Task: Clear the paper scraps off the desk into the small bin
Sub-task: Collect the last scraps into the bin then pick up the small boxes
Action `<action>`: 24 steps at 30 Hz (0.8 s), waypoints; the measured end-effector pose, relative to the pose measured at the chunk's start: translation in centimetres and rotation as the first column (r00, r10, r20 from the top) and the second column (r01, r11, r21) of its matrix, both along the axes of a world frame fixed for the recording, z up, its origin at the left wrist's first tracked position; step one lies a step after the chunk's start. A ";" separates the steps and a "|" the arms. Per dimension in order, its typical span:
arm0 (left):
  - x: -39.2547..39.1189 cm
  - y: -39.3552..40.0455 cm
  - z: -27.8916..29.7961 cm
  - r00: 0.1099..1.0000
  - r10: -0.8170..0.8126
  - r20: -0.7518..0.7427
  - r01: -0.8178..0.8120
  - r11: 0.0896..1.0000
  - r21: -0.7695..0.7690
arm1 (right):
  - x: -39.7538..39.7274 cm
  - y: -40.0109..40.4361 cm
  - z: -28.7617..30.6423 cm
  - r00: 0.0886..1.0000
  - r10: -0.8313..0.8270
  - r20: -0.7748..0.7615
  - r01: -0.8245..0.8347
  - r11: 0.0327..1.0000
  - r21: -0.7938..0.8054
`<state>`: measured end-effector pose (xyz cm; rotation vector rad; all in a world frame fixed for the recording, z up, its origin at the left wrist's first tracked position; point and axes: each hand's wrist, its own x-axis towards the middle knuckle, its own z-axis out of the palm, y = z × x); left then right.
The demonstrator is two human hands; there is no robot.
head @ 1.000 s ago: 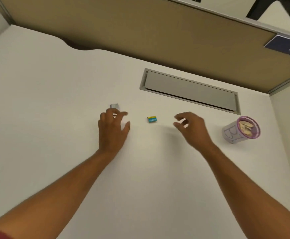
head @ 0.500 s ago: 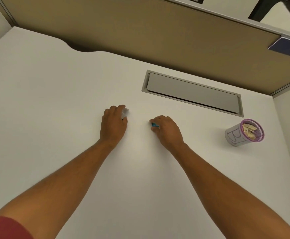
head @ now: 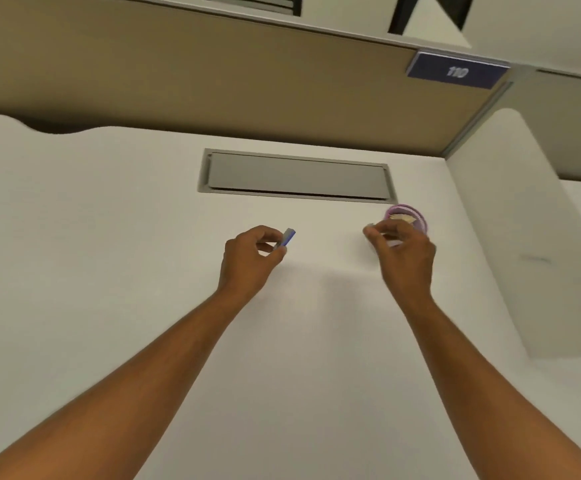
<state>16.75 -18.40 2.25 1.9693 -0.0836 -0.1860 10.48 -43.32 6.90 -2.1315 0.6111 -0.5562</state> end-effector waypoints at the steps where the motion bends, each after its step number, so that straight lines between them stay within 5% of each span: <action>1: -0.2 -1.2 0.3 1.000 -0.025 0.007 0.025 1.000 -0.006 | 0.0 -1.9 0.7 1.000 -0.024 0.004 0.024 0.999 -0.025; 10: -0.6 -11.4 3.5 0.984 -0.150 0.100 0.149 0.989 0.013 | 2.8 -9.7 0.2 0.964 0.057 -0.261 -0.127 0.958 -0.257; 18: 1.2 -17.7 5.2 0.955 -0.190 0.229 0.163 0.978 0.134 | 4.1 -10.4 -1.1 0.880 0.163 -0.446 -0.384 0.796 -0.468; 24: 2.3 -21.3 5.2 0.911 -0.286 0.297 0.194 0.933 0.303 | 3.3 -13.2 0.2 0.966 0.047 -0.253 -0.119 0.953 -0.277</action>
